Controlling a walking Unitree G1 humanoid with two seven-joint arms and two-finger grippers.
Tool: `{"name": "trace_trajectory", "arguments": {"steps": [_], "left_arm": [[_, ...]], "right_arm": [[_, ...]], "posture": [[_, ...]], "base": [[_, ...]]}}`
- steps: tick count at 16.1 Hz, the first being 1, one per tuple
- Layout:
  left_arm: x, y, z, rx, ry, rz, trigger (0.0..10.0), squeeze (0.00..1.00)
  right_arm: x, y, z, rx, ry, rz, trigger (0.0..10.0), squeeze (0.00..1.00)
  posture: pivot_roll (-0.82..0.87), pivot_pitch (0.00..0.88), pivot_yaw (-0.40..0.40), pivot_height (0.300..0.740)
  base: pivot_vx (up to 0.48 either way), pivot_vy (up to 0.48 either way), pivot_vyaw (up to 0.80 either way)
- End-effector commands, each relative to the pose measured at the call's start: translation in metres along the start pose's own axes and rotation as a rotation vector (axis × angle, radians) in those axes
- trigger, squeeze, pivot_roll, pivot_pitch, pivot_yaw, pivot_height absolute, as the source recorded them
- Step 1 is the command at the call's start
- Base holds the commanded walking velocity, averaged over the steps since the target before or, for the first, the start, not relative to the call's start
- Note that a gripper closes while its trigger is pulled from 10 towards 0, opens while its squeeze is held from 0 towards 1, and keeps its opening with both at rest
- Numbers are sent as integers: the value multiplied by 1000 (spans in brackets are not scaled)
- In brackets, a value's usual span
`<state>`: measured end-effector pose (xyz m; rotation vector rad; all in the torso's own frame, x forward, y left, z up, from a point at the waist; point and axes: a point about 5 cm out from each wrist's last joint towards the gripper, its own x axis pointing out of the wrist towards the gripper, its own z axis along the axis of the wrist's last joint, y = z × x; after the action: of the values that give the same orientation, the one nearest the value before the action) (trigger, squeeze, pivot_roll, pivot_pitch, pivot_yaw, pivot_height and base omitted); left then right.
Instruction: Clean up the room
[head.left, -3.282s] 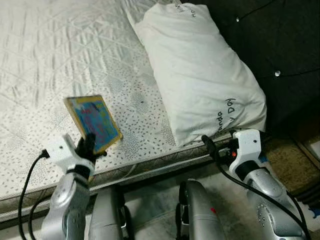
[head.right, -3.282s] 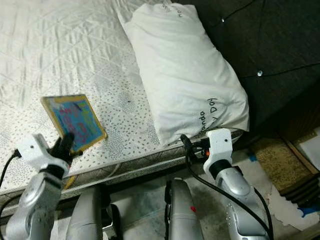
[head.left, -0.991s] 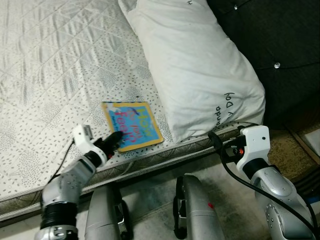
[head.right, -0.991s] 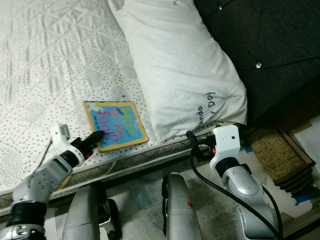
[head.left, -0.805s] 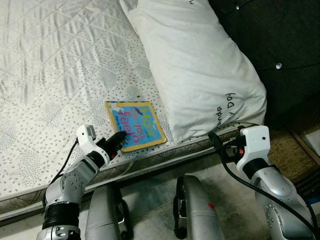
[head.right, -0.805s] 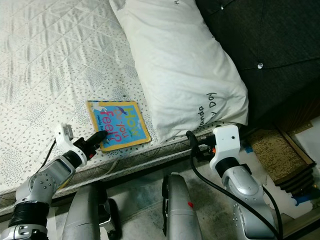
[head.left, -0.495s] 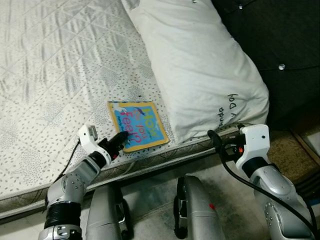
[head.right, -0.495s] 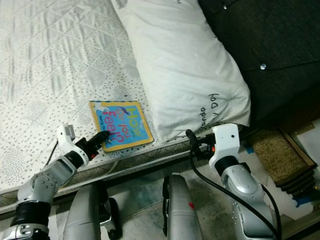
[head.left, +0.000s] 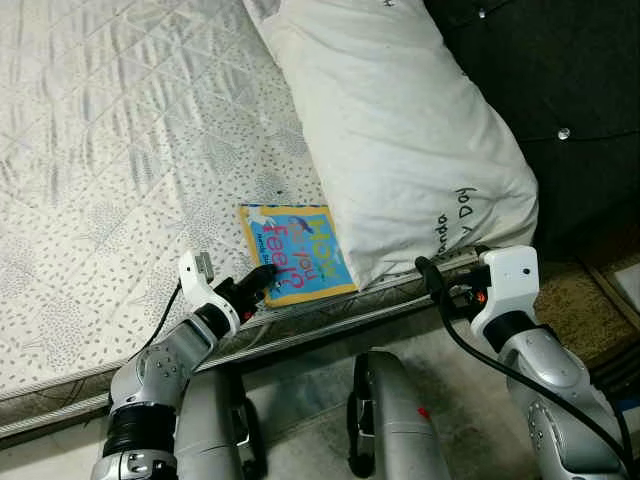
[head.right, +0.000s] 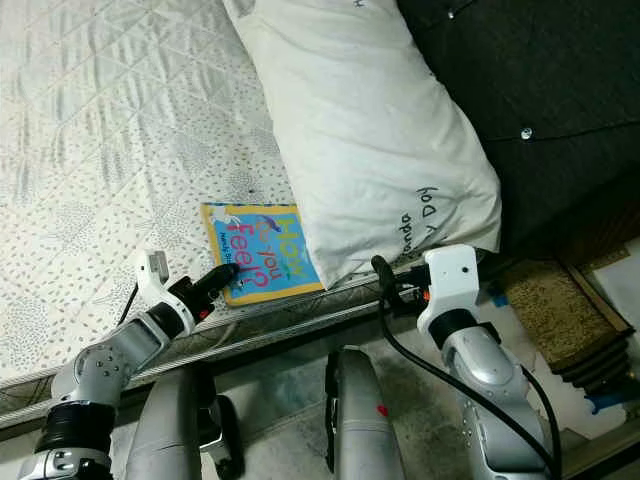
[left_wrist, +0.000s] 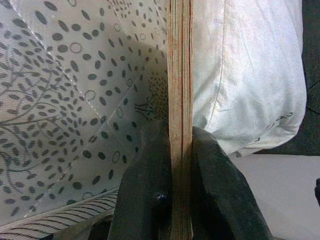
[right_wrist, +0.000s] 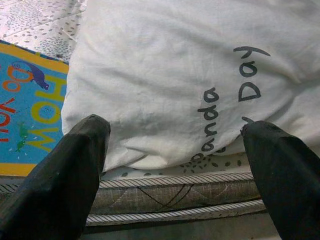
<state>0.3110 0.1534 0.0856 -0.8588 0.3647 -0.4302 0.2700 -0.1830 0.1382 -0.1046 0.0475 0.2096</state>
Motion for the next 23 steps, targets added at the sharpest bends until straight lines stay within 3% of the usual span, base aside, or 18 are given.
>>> {"name": "trace_trajectory", "arguments": {"steps": [1, 3, 5, 8, 10, 11, 12, 13, 14, 15, 17, 23], "left_arm": [[-5, 6, -7, -12, 32, 6, 10000, 0], [-13, 17, -13, -27, 39, 68, 10000, 0], [-19, 29, -13, -37, 37, 132, 10000, 0], [-25, 35, -10, -41, 20, 167, 10000, 0], [-27, 38, -8, -38, 18, 177, 10000, 0], [-28, 39, -7, -36, 19, 178, 10000, 55], [-29, 41, -6, -31, 22, 180, 10000, 314], [-30, 42, -4, -27, 24, 183, 10000, 753], [-30, 43, -4, -26, 24, 184, 10000, 753], [-33, 49, -2, 3, 36, 231, 10000, 1000], [-38, 59, 2, 45, 29, 330, 10000, 1000], [-48, 74, 15, 81, -32, 442, 10000, 1000]], "right_arm": [[-3, 0, -8, 17, 34, 9, 10000, 0], [-7, 9, -10, 68, 65, 129, 10000, 0], [-19, 26, -16, 137, 138, 335, 10000, 0], [-26, 32, -17, 163, 174, 420, 10000, 0], [-26, 32, -17, 163, 170, 411, 10000, 0], [-25, 32, -17, 166, 172, 410, 10000, 0], [-25, 32, -16, 172, 176, 412, 10000, 0], [-26, 32, -16, 170, 179, 413, 10000, 0], [-26, 32, -16, 169, 181, 414, 10000, 0], [-26, 29, -15, 163, 178, 395, 10000, 0], [-25, 26, -15, 153, 174, 377, 10000, 0], [-23, 25, -15, 145, 170, 366, 10000, 0]], "posture": [[-275, 327, -40, 617], [-273, 330, -39, 617], [-274, 331, -37, 617], [-273, 333, -38, 617], [-272, 334, -38, 617], [-273, 335, -36, 617], [-274, 333, -34, 617], [-275, 333, -34, 617], [-275, 333, -34, 617], [-277, 333, -30, 617], [-274, 333, -29, 617], [-266, 329, -31, 617]], "base": [[0, 0, 0], [0, 0, 0], [0, 0, 0], [0, 0, 0], [0, 0, 0], [0, 0, 0], [0, 0, 0], [0, 0, 0], [0, 0, 0], [0, 0, 0], [0, 0, 0], [0, 0, 0]]}}
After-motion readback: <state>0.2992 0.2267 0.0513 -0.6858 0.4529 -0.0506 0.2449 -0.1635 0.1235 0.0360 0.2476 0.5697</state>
